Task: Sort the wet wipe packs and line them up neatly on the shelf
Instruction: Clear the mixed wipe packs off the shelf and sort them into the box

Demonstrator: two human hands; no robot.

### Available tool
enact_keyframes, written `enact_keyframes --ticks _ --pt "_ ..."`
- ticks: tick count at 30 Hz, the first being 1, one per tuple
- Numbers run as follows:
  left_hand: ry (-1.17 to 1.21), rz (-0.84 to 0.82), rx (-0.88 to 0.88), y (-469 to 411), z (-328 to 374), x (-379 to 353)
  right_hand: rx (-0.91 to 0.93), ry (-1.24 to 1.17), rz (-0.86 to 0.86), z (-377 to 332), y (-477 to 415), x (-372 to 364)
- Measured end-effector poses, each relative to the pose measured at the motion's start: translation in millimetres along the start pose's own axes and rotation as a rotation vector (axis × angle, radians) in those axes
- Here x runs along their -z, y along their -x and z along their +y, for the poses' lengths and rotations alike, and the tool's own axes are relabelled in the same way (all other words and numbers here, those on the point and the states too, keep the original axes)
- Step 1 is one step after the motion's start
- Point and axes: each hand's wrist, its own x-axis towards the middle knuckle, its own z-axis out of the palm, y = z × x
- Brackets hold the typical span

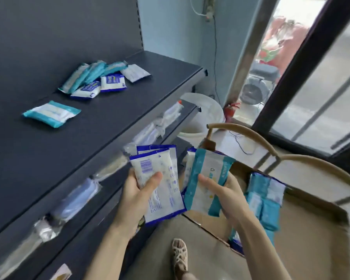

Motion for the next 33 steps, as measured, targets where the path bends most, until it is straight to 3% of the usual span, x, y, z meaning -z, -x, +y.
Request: enact_keyframes --ticks 6,11,21,28,33 --pt "-0.096 -0.307 0.097 33 -43 -110 -0.059 -0.059 0.335 25 77 107" --pt "-0.125 -0.483 0.266 68 -100 -199 -0.117 -0.122 0.491 53 128 198" --pt "-0.166 -0.434 0.515 94 -193 -312 -0.262 -0.194 0.613 100 153 327" --pt "-0.229 -0.380 0.565 34 -223 -346 -0.350 -0.221 0.590 117 86 361" --pt "-0.310 -0.354 0.610 -32 -255 -366 -0.443 -0.219 0.676 147 16 383"
